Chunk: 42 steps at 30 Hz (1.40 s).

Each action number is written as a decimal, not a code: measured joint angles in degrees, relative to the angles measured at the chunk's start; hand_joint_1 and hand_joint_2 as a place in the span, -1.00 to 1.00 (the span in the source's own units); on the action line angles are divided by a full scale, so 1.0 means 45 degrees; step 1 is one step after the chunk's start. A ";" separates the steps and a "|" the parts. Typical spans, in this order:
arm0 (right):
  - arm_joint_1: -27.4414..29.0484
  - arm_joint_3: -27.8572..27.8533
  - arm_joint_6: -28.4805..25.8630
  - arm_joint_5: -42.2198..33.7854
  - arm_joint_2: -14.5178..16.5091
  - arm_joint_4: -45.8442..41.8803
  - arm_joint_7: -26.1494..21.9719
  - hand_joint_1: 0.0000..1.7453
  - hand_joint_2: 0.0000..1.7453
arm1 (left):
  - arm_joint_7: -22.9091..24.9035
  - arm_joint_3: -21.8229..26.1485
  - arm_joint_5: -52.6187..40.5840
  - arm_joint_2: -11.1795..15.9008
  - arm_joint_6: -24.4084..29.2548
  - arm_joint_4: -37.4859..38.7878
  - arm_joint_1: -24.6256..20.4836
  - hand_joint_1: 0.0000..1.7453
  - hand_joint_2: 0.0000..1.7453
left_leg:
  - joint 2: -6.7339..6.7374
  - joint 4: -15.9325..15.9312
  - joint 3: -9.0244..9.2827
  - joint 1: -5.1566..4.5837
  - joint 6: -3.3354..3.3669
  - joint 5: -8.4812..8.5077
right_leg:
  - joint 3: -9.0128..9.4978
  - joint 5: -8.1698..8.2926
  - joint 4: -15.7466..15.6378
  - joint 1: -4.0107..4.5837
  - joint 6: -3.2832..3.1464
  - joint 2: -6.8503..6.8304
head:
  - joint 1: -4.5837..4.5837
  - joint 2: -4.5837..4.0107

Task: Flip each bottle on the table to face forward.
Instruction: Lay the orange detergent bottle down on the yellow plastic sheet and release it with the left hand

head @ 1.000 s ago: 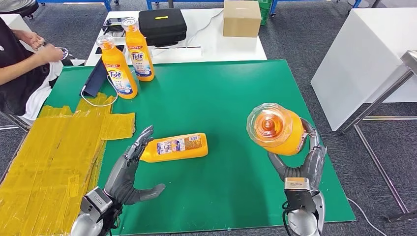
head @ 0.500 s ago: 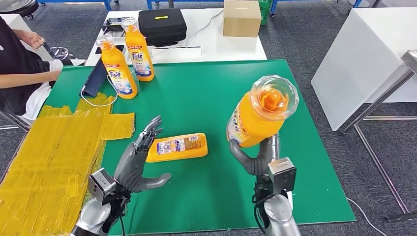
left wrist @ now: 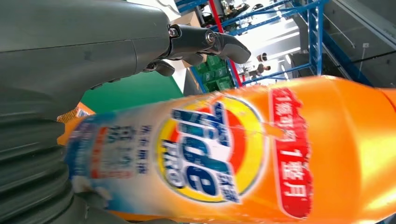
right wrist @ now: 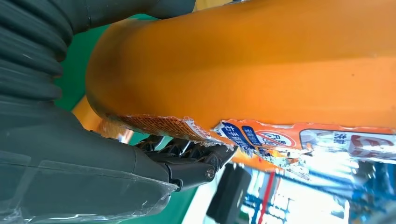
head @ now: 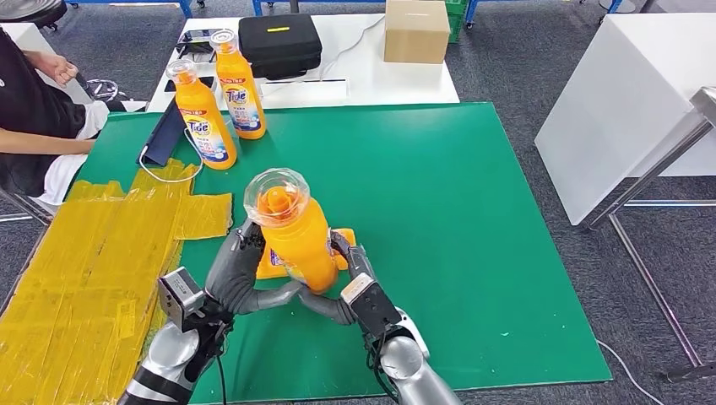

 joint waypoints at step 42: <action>-0.0630 0.0921 -0.0965 0.0578 0.0000 0.1525 0.0053 0.59 1.00 | 0.0005 -0.0289 0.0199 -0.0145 0.0444 0.0641 -0.0378 1.00 1.00 | 0.0004 0.0001 -0.0002 -0.0001 0.0000 0.0000 | -0.0007 0.0001 -0.0001 0.0001 0.0000 0.0001 | 0.0002 0.0000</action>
